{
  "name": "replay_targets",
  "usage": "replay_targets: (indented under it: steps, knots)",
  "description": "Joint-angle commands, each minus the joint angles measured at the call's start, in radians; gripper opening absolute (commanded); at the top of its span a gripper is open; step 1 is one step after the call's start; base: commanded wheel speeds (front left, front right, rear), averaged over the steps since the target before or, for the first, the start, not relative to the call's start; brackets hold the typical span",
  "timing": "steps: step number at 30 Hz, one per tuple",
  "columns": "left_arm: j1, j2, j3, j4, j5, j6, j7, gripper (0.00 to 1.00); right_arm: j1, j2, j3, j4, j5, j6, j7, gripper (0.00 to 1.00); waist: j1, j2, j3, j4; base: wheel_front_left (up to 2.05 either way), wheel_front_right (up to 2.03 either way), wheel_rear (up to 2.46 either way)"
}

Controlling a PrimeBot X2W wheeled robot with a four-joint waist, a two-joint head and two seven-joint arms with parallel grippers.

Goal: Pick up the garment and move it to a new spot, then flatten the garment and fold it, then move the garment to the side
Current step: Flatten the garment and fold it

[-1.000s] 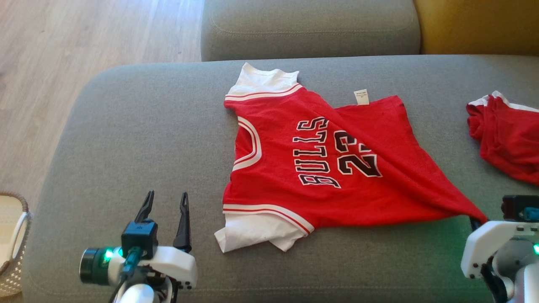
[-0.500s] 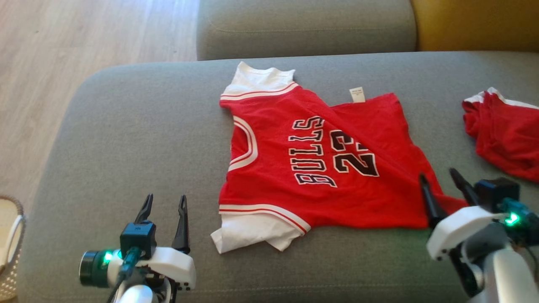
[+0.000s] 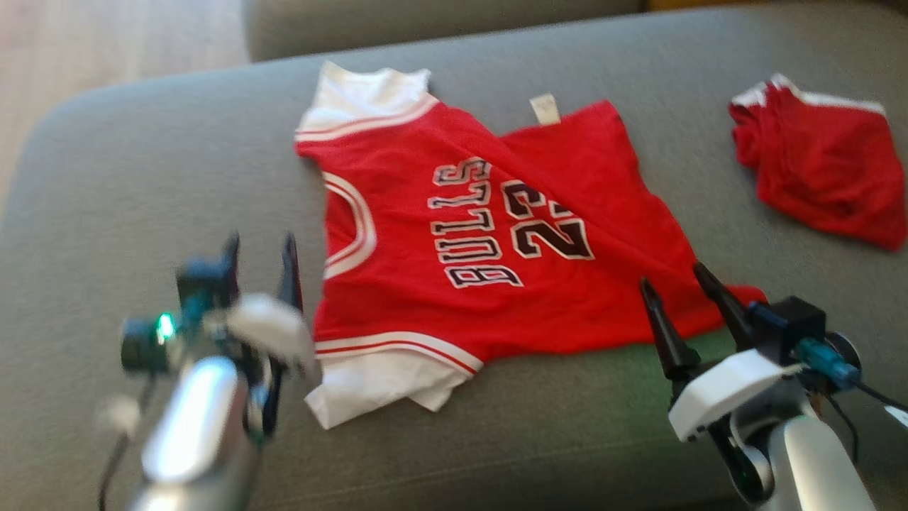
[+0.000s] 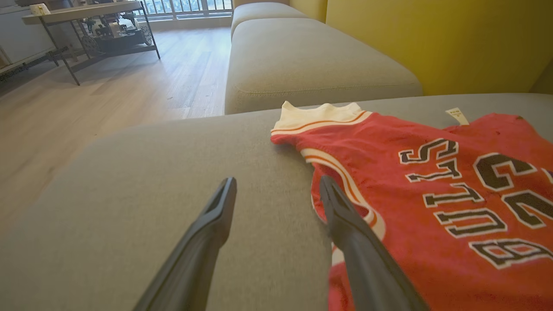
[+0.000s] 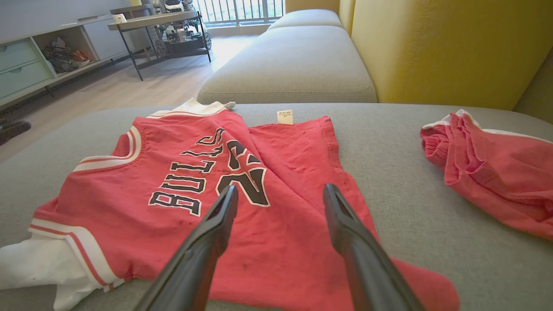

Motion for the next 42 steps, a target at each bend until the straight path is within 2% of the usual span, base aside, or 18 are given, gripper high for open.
replay_targets:
  steps: [1,10,19,20,21,24,29,31,34,35,36,37,42]
  knots:
    - [-0.066,0.013,0.04,-0.018,-0.003,-0.003,0.0,1.0,-0.052,-0.01,0.027,-0.041,0.009,0.0,-0.014,1.0,-0.0001,0.0,0.045,-0.043,0.0,0.0,0.0]
    - [-0.374,0.025,0.07,0.28,-0.037,-0.029,0.081,1.0,-0.092,-0.01,0.058,-0.06,0.017,0.0,-0.043,1.0,-0.0001,0.0,0.161,-0.146,0.0,0.0,0.0]
    - [-0.528,0.035,0.101,0.511,-0.077,-0.029,0.106,1.0,-0.123,-0.01,0.066,-0.039,0.027,0.0,-0.074,1.0,-0.0001,0.0,0.221,-0.192,0.0,0.0,0.0]
    - [-0.538,0.035,0.106,0.53,-0.085,-0.034,0.108,0.71,-0.125,-0.01,0.068,-0.036,0.028,0.0,-0.077,1.0,-0.0001,0.0,0.223,-0.195,0.0,0.0,0.0]
    - [-0.55,0.039,0.11,0.545,-0.089,-0.033,0.103,0.0,-0.127,-0.01,0.07,-0.033,0.029,0.0,-0.079,1.0,-0.0001,0.0,0.226,-0.197,0.0,0.0,0.0]
    - [-0.589,0.073,0.107,0.565,-0.067,0.026,0.035,0.0,-0.134,-0.01,0.077,-0.026,0.034,0.0,-0.086,1.0,-0.0001,0.0,0.23,-0.201,0.0,0.0,0.0]
    - [-0.649,0.095,0.026,0.59,0.033,0.109,-0.022,0.0,-0.137,-0.01,0.075,-0.01,0.034,0.0,-0.095,1.0,-0.0001,0.0,0.228,-0.197,0.0,0.0,0.0]
    - [-0.668,0.088,-0.021,0.609,0.08,0.132,-0.021,0.0,-0.139,-0.01,0.079,-0.003,0.032,0.0,-0.096,1.0,-0.0001,0.0,0.225,-0.197,0.0,0.0,0.0]
    - [-0.683,0.078,-0.09,0.658,0.139,0.135,0.042,0.0,-0.146,-0.01,0.093,0.002,0.035,0.0,-0.095,1.0,-0.0001,0.0,0.228,-0.204,0.0,0.0,0.0]
    - [-0.685,0.076,-0.11,0.667,0.157,0.136,0.057,0.33,-0.149,-0.01,0.099,0.003,0.036,0.0,-0.095,1.0,-0.0001,0.0,0.229,-0.207,0.0,0.0,0.0]
    - [-0.683,0.075,-0.132,0.676,0.176,0.136,0.071,0.75,-0.151,-0.01,0.106,0.004,0.037,0.0,-0.095,1.0,-0.0001,0.0,0.231,-0.212,0.0,0.0,0.0]
    - [-0.678,0.073,-0.151,0.683,0.19,0.129,0.087,1.0,-0.154,-0.01,0.112,0.006,0.038,0.0,-0.095,1.0,-0.0001,0.0,0.233,-0.217,0.0,0.0,0.0]
    - [-0.649,0.056,-0.185,0.698,0.202,0.086,0.124,1.0,-0.16,-0.01,0.122,0.013,0.037,0.0,-0.098,1.0,-0.0001,0.0,0.237,-0.228,0.0,0.0,0.0]
